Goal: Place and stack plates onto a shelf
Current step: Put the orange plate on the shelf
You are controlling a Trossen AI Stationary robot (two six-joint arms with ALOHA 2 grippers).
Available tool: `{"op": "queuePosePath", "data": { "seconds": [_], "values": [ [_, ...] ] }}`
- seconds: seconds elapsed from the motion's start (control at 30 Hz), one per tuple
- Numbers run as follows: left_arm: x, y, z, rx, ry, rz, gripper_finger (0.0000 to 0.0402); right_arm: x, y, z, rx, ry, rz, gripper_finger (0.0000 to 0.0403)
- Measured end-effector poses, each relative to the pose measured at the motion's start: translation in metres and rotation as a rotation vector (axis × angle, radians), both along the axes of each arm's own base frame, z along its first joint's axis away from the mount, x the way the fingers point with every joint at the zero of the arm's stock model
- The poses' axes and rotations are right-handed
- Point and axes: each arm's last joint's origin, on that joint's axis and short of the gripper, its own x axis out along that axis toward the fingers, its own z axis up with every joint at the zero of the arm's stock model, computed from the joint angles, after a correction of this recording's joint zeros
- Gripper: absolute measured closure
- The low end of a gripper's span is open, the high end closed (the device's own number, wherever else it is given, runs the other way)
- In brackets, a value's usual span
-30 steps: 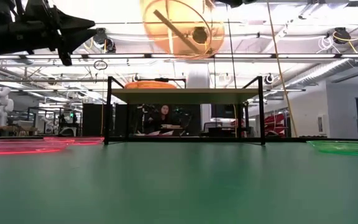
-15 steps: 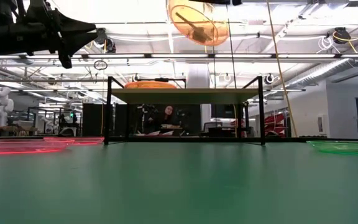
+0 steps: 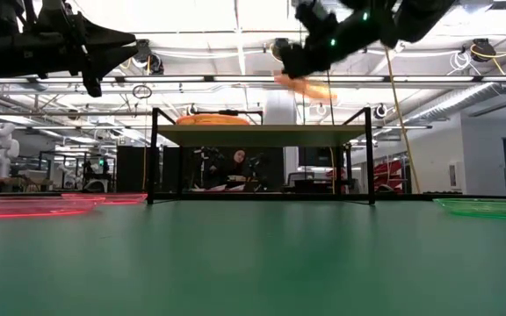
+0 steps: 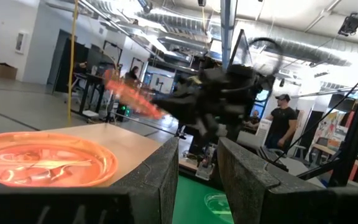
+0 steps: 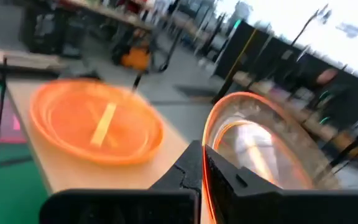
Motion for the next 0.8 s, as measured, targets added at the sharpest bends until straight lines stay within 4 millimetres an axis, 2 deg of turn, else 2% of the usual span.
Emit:
{"op": "queuePosePath", "data": {
  "seconds": [0.13, 0.27, 0.5, 0.8],
  "values": [
    [0.000, 0.000, 0.000, 0.000, 0.002, 0.000, 0.0284, -0.005, -0.020, -0.013, 0.138, 0.034, 0.033, 0.0403],
    [0.000, 0.000, 0.000, 0.002, 0.003, 0.005, 0.0284, -0.010, -0.029, -0.020, 0.201, 0.068, 0.004, 0.0403],
    [0.000, 0.000, 0.000, 0.002, 0.003, 0.006, 0.0284, -0.008, -0.028, -0.021, 0.253, 0.061, 0.139, 0.0399],
    [0.000, 0.000, 0.000, 0.002, 0.003, 0.006, 0.0284, -0.010, -0.028, -0.026, 0.297, 0.083, 0.123, 0.0352]
  ]
}}
